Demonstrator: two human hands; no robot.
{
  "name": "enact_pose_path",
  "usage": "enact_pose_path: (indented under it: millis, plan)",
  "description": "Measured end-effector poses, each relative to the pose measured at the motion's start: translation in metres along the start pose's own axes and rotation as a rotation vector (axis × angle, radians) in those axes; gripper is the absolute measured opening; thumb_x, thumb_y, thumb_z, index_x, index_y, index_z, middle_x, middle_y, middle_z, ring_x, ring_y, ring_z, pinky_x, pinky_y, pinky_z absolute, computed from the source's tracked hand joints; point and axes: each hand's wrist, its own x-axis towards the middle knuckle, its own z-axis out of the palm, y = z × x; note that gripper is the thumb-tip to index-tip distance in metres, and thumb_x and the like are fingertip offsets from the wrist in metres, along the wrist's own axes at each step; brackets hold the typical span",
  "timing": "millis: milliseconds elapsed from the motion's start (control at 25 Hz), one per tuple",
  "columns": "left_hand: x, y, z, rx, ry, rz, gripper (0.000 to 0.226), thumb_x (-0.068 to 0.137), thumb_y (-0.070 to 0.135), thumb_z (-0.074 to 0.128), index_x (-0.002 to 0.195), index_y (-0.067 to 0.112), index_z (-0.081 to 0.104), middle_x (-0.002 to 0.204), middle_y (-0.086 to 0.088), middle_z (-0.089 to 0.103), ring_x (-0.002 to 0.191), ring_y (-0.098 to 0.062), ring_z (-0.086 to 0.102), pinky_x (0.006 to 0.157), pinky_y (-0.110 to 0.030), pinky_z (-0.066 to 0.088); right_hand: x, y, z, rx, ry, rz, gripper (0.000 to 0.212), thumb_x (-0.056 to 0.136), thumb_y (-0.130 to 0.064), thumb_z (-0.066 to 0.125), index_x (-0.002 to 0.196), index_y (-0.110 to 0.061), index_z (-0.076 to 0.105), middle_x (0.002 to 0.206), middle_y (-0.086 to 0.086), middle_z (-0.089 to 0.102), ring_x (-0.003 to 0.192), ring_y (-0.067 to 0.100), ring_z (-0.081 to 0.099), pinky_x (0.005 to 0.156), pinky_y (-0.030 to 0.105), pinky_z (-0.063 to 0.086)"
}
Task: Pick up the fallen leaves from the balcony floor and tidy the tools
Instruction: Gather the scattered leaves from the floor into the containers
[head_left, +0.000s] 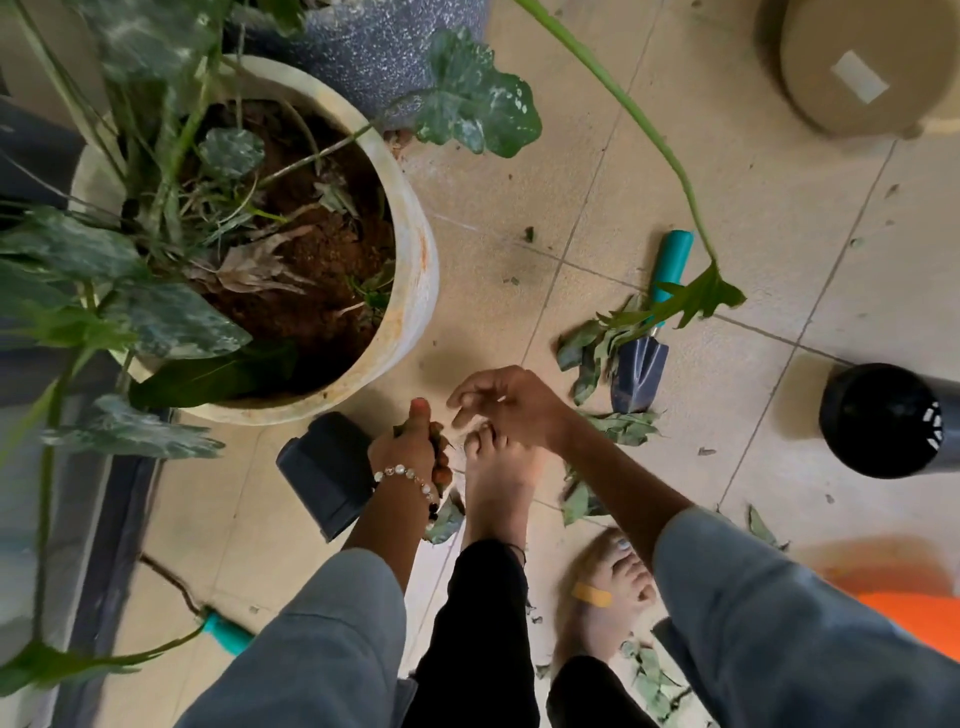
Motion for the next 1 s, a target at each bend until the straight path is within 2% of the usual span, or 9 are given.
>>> enact_pose_path:
  millis: [120, 240, 400, 480, 560, 640, 800, 920, 1000]
  plan:
    - [0.006, -0.003, -0.005, -0.049, 0.033, -0.048, 0.048, 0.089, 0.056, 0.056, 0.068, 0.014, 0.047, 0.053, -0.002, 0.045, 0.03, -0.011, 0.032, 0.033, -0.015, 0.025, 0.02, 0.023, 0.019, -0.762, -0.017, -0.009, 0.035, 0.089, 0.0, 0.053, 0.119, -0.015, 0.064, 0.124, 0.009, 0.056, 0.116, 0.027, 0.05, 0.093, 0.037, 0.048]
    - [0.006, 0.009, -0.006, 0.01, 0.0, -0.057, 0.053, 0.089, 0.063, 0.048, 0.068, 0.015, 0.042, 0.044, 0.0, 0.043, 0.028, -0.011, 0.031, 0.033, -0.014, 0.024, 0.026, 0.028, 0.032, -1.132, -0.097, -0.214, 0.023, 0.085, -0.002, 0.061, 0.105, -0.009, 0.067, 0.12, 0.012, 0.053, 0.117, 0.029, 0.048, 0.079, 0.037, 0.054]
    - [0.001, 0.031, -0.007, 0.145, -0.023, 0.135, 0.052, 0.09, 0.063, 0.047, 0.067, 0.016, 0.042, 0.048, -0.001, 0.046, 0.036, -0.015, 0.039, 0.038, -0.016, 0.031, 0.025, 0.032, 0.011, -0.933, 0.061, -0.02, 0.021, 0.088, 0.003, 0.054, 0.106, -0.001, 0.063, 0.113, 0.017, 0.056, 0.109, 0.032, 0.051, 0.085, 0.039, 0.053]
    - [0.078, -0.007, 0.024, 0.151, -0.175, 0.219, 0.025, 0.1, 0.037, 0.038, 0.088, 0.019, 0.05, 0.069, -0.005, 0.057, 0.062, -0.024, 0.054, 0.057, -0.03, 0.042, 0.015, 0.033, -0.011, -0.784, 0.516, 0.09, 0.013, 0.079, 0.003, 0.066, 0.09, -0.003, 0.068, 0.103, 0.02, 0.058, 0.099, 0.037, 0.054, 0.079, 0.042, 0.052]
    - [0.209, -0.077, 0.049, 0.478, -0.006, 0.358, 0.03, 0.097, 0.055, 0.036, 0.111, 0.037, 0.056, 0.096, 0.0, 0.062, 0.091, -0.027, 0.058, 0.072, -0.035, 0.034, -0.003, 0.043, -0.031, -0.763, 0.844, 0.216, 0.01, 0.073, -0.003, 0.07, 0.081, -0.009, 0.07, 0.104, 0.022, 0.058, 0.099, 0.04, 0.051, 0.08, 0.04, 0.044]
    - [0.244, -0.068, 0.048, 0.253, -0.151, 0.013, 0.072, 0.063, 0.094, 0.036, 0.104, 0.04, 0.06, 0.101, 0.006, 0.066, 0.089, -0.018, 0.059, 0.068, -0.032, 0.026, -0.012, 0.051, -0.041, -0.681, 0.784, 0.321, 0.011, 0.08, -0.011, 0.064, 0.087, -0.015, 0.071, 0.126, 0.023, 0.049, 0.117, 0.046, 0.04, 0.098, 0.045, 0.038]
    - [0.001, 0.018, 0.049, 0.325, -0.19, 0.029, 0.074, 0.051, 0.088, 0.045, 0.066, 0.016, 0.051, 0.063, -0.005, 0.053, 0.064, -0.026, 0.051, 0.05, -0.026, 0.032, -0.003, 0.05, -0.035, -0.596, 0.504, 0.466, 0.021, 0.091, -0.01, 0.052, 0.106, -0.01, 0.068, 0.153, 0.03, 0.016, 0.142, 0.049, 0.006, 0.118, 0.054, 0.013]
    - [-0.014, 0.017, 0.056, 0.355, -0.246, 0.109, 0.081, 0.051, 0.087, 0.045, 0.077, 0.012, 0.059, 0.069, -0.008, 0.056, 0.067, -0.026, 0.052, 0.056, -0.029, 0.036, -0.006, 0.048, -0.027, -0.791, 0.56, 0.248, 0.013, 0.073, 0.011, 0.066, 0.085, 0.008, 0.068, 0.118, 0.037, 0.055, 0.115, 0.056, 0.05, 0.074, 0.057, 0.056]
    - [-0.012, 0.014, 0.059, 0.321, -0.228, 0.111, 0.075, 0.054, 0.083, 0.05, 0.077, 0.012, 0.059, 0.069, -0.009, 0.058, 0.064, -0.026, 0.053, 0.057, -0.029, 0.037, -0.009, 0.054, -0.036, -0.846, 0.578, 0.152, 0.012, 0.066, 0.016, 0.067, 0.077, 0.009, 0.067, 0.088, 0.03, 0.065, 0.088, 0.047, 0.064, 0.056, 0.044, 0.055]
